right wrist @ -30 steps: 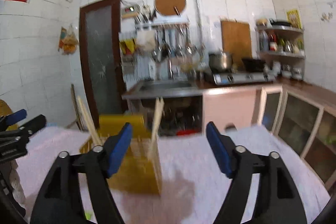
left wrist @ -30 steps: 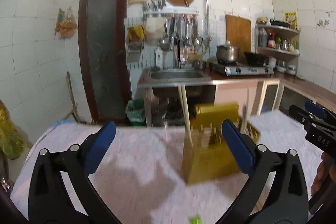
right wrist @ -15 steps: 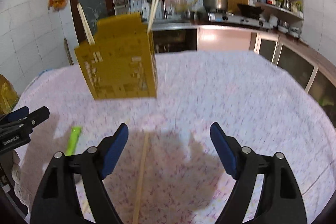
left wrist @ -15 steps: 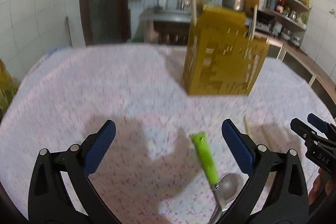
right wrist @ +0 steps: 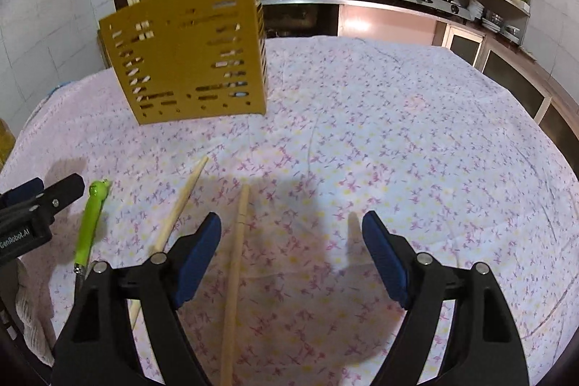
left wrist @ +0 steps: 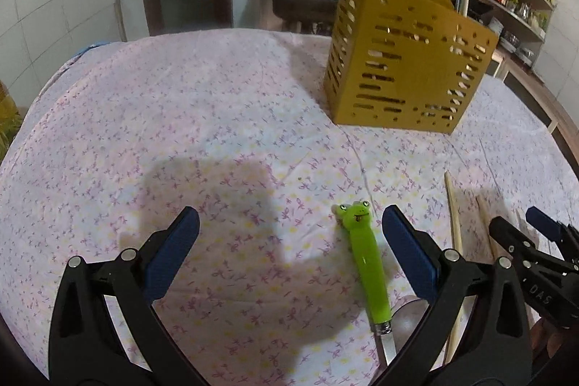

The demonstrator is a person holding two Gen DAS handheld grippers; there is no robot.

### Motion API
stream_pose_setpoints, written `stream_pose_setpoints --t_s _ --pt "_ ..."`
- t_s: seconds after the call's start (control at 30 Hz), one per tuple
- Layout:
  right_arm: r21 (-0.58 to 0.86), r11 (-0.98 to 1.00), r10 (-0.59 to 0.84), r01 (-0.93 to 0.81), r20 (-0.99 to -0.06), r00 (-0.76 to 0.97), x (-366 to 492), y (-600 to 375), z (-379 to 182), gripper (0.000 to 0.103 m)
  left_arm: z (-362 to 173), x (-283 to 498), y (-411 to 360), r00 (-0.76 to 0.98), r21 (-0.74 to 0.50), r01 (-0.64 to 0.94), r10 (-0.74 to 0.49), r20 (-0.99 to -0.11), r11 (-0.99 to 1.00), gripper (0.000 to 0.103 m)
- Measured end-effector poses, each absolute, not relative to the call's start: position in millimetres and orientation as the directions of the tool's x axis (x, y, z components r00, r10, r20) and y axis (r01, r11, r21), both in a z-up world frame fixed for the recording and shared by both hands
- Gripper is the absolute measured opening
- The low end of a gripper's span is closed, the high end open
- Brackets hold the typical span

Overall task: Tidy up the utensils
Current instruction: 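Grasp the green frog fork with the left tool while the right tool grasps a chopstick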

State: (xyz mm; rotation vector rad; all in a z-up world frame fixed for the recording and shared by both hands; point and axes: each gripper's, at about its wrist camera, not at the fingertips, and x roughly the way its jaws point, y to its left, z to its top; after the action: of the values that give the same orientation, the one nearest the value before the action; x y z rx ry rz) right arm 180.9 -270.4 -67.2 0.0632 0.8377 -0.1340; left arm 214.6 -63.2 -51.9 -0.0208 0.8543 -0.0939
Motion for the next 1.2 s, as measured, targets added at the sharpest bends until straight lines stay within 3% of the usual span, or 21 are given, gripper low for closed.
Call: stream_pose_setpoints --t_s 0.1,0.17,0.33,0.47,0.63,0.77,0.97,1.03,1.2 --pt "-0.018 0.99 -0.103 0.138 -0.76 0.642 185 -266 -70 0.077 -58 218 -71 0.632 -0.025 0.093 -0.079 -0.771 0.995 0.098" --pt "-0.015 0.992 -0.092 0.126 -0.767 0.635 186 -264 -71 0.065 -59 218 -77 0.62 -0.005 0.115 -0.075 -0.781 0.993 0.098" --pt "-0.007 0.993 -0.081 0.118 -0.766 0.638 185 -262 -70 0.051 -63 220 -88 0.6 0.018 0.149 -0.076 -0.797 0.989 0.097" --pt "0.001 0.994 -0.068 0.107 -0.767 0.638 186 -260 -70 0.039 -71 223 -96 0.56 0.014 0.183 -0.093 -0.823 0.983 0.08" --pt "0.002 0.994 -0.068 0.11 -0.774 0.63 188 -258 -69 0.035 -70 220 -105 0.552 0.015 0.21 -0.106 -0.827 0.978 0.066" --pt "-0.019 0.994 -0.085 0.112 -0.779 0.621 193 -252 -68 0.032 -67 222 -110 0.527 0.009 0.241 -0.123 -0.841 0.971 0.048" --pt "0.005 0.996 -0.054 0.092 -0.781 0.622 192 -250 -67 0.016 -65 227 -113 0.52 0.006 0.248 -0.128 -0.845 0.969 0.029" --pt "0.021 0.996 -0.042 0.092 -0.779 0.625 192 -251 -67 0.008 -64 231 -112 0.518 -0.003 0.247 -0.135 -0.845 0.969 0.027" --pt "0.077 0.992 -0.007 0.102 -0.763 0.646 188 -257 -64 0.007 -64 231 -111 0.53 -0.012 0.248 -0.146 -0.835 0.969 0.022"
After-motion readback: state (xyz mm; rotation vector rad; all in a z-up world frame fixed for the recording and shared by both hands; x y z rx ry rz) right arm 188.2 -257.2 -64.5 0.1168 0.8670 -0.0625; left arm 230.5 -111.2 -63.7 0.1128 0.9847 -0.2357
